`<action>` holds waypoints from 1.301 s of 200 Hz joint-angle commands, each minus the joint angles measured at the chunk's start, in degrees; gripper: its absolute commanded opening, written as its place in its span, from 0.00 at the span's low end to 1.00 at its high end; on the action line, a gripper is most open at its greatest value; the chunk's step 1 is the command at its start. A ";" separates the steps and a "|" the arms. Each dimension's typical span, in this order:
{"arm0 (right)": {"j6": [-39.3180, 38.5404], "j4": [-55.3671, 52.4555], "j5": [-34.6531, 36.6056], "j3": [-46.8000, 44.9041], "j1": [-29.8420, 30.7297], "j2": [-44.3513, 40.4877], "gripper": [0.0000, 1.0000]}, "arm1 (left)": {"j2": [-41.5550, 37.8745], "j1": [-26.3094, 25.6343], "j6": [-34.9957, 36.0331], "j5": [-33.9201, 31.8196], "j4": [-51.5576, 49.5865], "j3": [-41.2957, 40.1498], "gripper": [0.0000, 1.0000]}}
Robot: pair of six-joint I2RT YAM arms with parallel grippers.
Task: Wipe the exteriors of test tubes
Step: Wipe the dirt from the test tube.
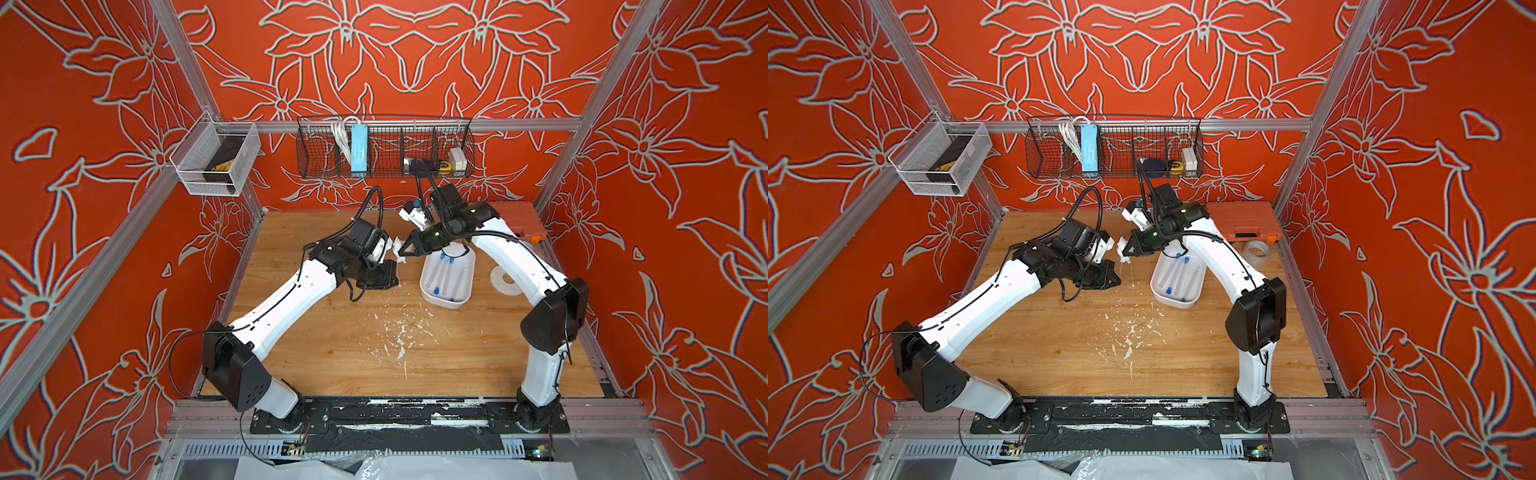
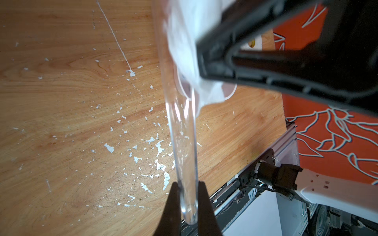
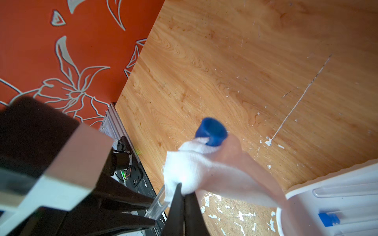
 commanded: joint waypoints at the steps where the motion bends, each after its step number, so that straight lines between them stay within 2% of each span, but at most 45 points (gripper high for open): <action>1: -0.24 -0.16 1.36 -4.66 1.82 -2.91 0.00 | 0.89 -0.31 3.21 0.56 0.44 2.59 0.01; 36: 0.77 0.56 2.37 -5.50 1.92 -3.61 0.00 | 1.16 -0.31 3.69 0.55 0.13 2.22 0.01; 135: -0.29 -7.99 1.64 15.45 -0.37 9.91 0.00 | 0.11 -0.40 5.72 -1.72 -2.14 0.96 0.00; 199: 1.77 -6.82 -0.94 18.17 -4.54 11.24 0.00 | -0.11 -0.40 5.36 -1.20 -1.97 1.22 0.00; 260: 4.26 -1.86 -2.59 16.11 -7.95 8.86 0.00 | 0.42 -0.40 5.81 -0.61 -1.75 0.87 0.00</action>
